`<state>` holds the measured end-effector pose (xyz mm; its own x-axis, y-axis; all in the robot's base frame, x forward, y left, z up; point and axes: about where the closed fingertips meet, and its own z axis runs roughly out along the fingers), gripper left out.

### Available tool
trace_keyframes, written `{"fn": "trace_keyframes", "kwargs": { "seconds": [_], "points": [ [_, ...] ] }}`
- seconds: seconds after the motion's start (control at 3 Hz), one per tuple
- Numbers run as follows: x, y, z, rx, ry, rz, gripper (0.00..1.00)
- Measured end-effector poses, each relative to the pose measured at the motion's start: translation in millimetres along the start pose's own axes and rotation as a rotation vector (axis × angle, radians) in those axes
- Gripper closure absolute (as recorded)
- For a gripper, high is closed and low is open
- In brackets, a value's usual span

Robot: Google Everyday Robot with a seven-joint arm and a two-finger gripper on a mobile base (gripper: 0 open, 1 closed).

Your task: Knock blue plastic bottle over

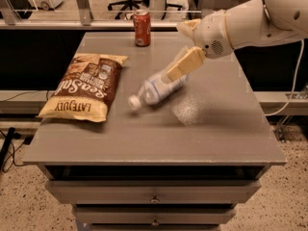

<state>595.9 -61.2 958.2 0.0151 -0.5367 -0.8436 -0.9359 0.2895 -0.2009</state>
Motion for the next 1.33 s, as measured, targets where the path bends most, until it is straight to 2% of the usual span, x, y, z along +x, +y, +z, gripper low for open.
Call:
{"fn": "trace_keyframes", "kwargs": {
  "seconds": [0.33,0.67,1.0,1.33],
  "points": [
    [-3.6,11.2,14.2,-0.026,-0.008,0.009,0.00],
    [15.7,17.7,31.5,-0.044,0.006,0.044,0.00],
    [34.7,13.6,33.9,-0.040,0.013,0.072,0.00],
    [54.9,-6.3,-3.7,0.014,0.004,0.084,0.00]
  ]
}}
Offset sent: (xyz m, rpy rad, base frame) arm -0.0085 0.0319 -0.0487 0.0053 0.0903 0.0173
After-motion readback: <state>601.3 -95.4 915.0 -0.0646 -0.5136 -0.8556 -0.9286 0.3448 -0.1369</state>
